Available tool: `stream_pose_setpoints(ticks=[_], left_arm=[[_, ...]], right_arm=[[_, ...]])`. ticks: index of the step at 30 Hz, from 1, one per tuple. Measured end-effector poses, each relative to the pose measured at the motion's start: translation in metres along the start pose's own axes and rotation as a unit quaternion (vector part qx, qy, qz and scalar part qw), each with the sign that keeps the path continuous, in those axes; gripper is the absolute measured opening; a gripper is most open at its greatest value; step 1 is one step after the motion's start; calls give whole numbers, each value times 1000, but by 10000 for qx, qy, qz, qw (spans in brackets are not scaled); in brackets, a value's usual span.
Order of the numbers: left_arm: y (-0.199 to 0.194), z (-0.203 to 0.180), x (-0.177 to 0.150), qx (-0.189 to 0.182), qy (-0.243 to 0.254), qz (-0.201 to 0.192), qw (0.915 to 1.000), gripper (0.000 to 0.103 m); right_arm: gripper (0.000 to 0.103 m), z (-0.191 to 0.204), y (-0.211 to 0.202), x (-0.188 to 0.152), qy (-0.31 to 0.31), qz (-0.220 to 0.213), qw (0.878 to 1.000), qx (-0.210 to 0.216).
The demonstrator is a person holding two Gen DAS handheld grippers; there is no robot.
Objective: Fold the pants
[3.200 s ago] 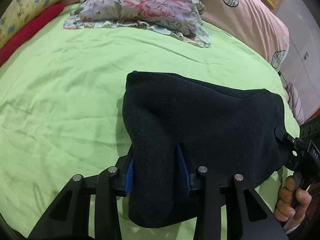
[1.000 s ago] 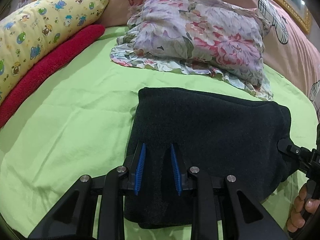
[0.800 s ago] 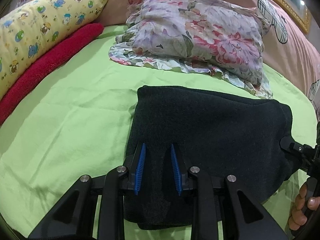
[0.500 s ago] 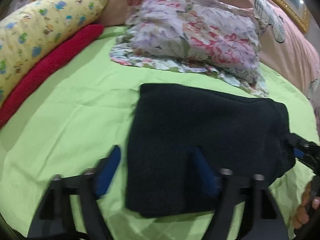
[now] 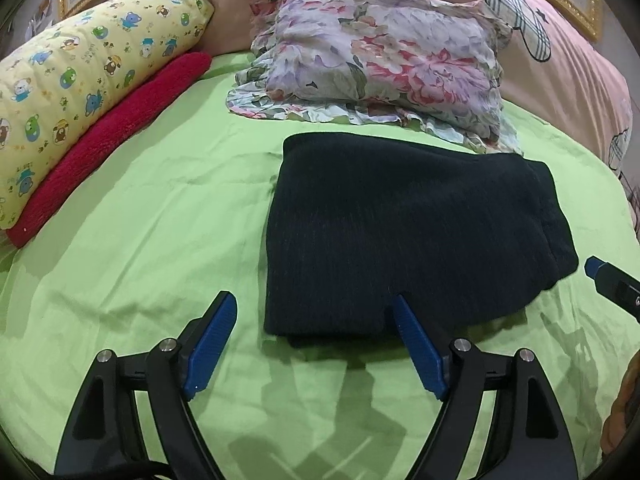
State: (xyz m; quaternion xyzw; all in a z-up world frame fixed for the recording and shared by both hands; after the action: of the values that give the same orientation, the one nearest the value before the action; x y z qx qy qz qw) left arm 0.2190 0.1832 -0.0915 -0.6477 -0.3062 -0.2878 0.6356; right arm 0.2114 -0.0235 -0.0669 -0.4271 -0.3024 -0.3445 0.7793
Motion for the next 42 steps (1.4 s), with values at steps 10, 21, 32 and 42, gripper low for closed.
stream_pose_setpoints(ticks=[10, 21, 32, 42], left_arm=[[-14, 7, -10, 216, 191, 87, 9995, 84], [-40, 12, -9, 537, 462, -185, 9973, 95], [-31, 14, -20, 709, 703, 66, 9950, 97], [-19, 16, -21, 660, 723, 66, 9952, 97]], right_arm=[[82, 12, -5, -11, -592, 205, 9979, -139], [83, 13, -16, -13, -754, 208, 9968, -163], [90, 15, -10, -19, -1043, 267, 9939, -227], [90, 14, 8, -26, -1058, 413, 9933, -232]])
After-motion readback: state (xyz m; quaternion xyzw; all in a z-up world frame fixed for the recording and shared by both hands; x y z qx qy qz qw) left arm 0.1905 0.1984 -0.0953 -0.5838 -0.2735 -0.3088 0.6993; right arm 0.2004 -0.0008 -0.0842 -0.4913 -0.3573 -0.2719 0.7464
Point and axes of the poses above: each gripper's, at about its wrist camera, not at the fingertips, and y roughly the way its jaws point, z to its left, x to its top, the point moved 10 cm from there along y, roughly the way its jaws point, and after that the axes turned 11 degrees about -z, right-handed, at the moved point
